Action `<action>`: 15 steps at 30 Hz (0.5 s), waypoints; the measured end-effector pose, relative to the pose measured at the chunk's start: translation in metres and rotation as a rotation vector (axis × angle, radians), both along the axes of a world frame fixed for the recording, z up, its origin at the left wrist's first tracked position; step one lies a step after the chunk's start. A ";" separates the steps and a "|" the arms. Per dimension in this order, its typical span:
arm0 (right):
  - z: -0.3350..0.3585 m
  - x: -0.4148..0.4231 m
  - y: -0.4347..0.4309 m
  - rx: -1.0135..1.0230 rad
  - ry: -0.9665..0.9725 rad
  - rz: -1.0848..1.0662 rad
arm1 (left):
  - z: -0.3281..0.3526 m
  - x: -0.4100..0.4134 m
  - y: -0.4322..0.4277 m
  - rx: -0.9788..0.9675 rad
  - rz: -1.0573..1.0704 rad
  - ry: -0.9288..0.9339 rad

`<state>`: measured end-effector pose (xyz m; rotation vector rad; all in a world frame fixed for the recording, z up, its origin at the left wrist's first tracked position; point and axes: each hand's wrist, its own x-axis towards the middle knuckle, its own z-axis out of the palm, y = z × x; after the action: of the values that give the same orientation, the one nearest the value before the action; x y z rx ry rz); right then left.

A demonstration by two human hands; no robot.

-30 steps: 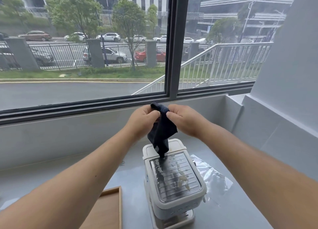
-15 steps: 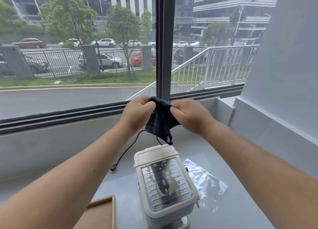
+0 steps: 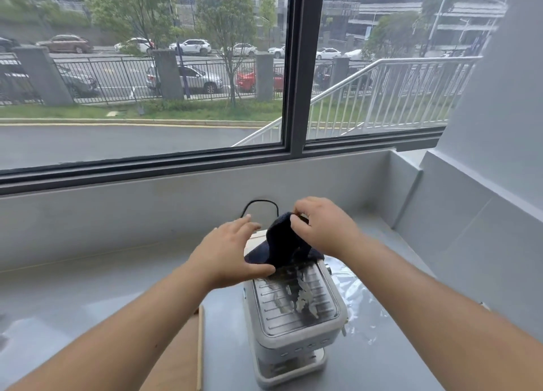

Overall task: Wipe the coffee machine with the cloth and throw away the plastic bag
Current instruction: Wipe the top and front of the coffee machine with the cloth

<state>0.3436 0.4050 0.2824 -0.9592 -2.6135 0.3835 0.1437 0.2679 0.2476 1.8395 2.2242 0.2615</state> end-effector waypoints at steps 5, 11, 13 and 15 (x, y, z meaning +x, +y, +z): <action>-0.036 -0.009 -0.013 -0.189 -0.091 0.030 | -0.055 -0.009 -0.018 -0.107 0.026 -0.069; -0.072 -0.027 -0.025 -0.158 -0.202 -0.017 | -0.075 -0.002 -0.023 -0.001 0.072 -0.166; -0.080 -0.038 -0.032 -0.120 -0.164 -0.036 | -0.080 0.001 -0.025 0.044 0.078 -0.208; -0.085 -0.048 -0.038 -0.072 -0.143 -0.054 | -0.083 0.002 -0.026 0.092 0.085 -0.238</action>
<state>0.2955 0.3667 0.1972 -1.1170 -2.7107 0.4116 0.1455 0.2416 0.1645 1.6611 2.1586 0.5760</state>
